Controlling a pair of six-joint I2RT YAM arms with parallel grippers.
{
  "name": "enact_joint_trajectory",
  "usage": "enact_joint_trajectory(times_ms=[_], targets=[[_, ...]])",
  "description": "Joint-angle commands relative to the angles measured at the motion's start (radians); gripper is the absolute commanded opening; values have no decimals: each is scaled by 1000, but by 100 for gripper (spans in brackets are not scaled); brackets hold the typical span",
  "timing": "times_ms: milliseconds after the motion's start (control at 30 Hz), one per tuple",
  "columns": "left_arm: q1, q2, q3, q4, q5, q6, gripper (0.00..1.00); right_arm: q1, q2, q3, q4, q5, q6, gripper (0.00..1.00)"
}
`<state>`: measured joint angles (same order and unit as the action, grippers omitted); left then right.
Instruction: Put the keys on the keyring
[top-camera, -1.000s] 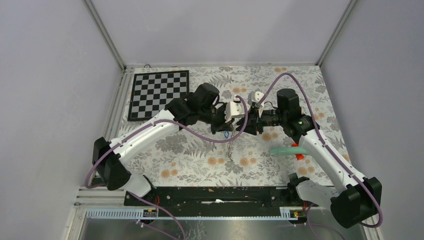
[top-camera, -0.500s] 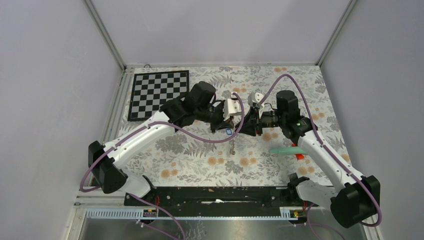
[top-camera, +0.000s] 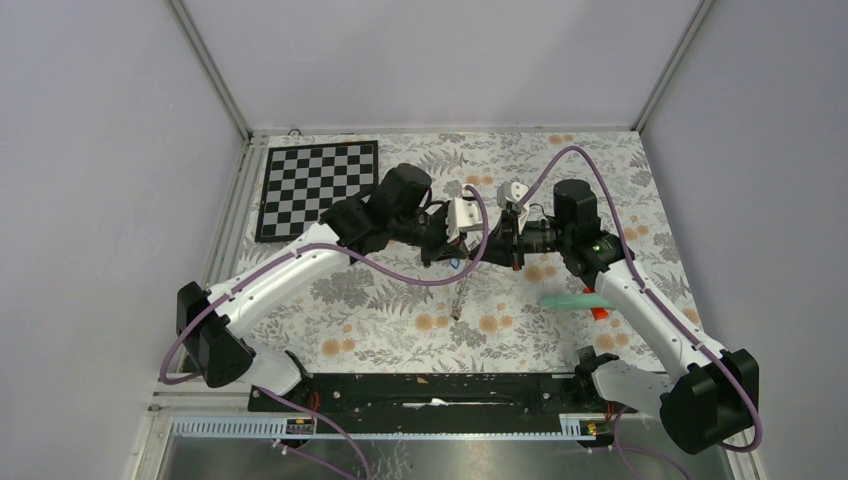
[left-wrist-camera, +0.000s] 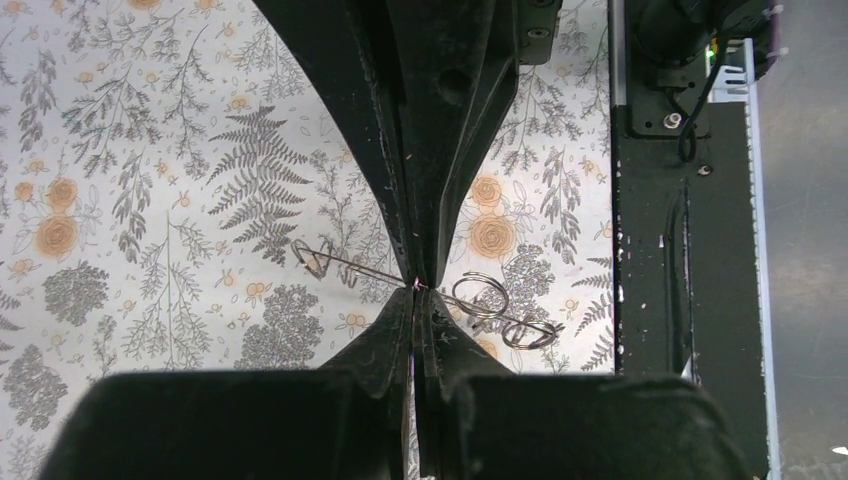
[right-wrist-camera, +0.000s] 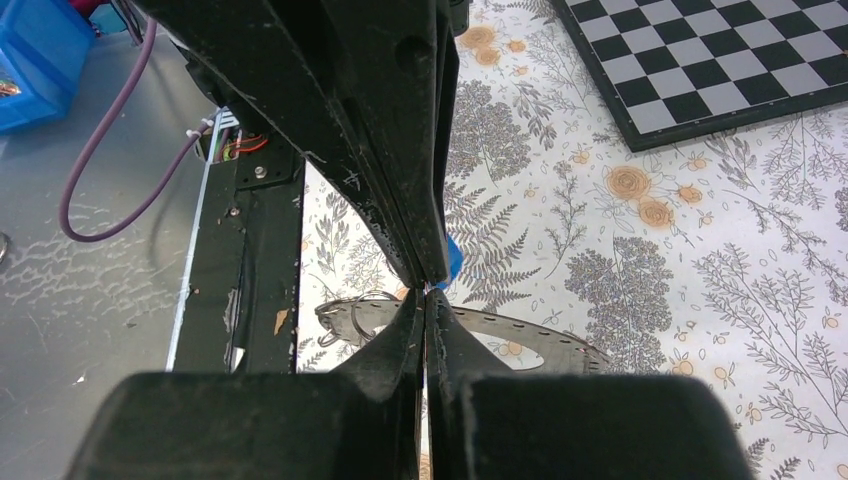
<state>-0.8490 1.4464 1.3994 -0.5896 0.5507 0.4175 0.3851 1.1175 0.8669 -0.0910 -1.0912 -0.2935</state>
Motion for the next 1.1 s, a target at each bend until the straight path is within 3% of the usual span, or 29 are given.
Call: enact_joint_trajectory(times_ms=[0, 67, 200, 267, 567, 1067], targets=[[50, -38, 4, 92, 101, -47, 0, 0, -2, 16, 40, -6, 14, 0], [116, -48, -9, 128, 215, -84, 1, -1, 0, 40, 41, 1, 28, 0], [197, -76, -77, 249, 394, -103, 31, -2, 17, 102, 46, -36, 70, 0], [214, -73, -95, 283, 434, -103, 36, -2, 31, 131, 50, -55, 98, 0], [239, -53, -123, 447, 493, -179, 36, -3, 40, 99, 158, -81, 185, 0], [242, -54, -174, 451, 547, -148, 32, -5, 38, 93, 171, -83, 203, 0]])
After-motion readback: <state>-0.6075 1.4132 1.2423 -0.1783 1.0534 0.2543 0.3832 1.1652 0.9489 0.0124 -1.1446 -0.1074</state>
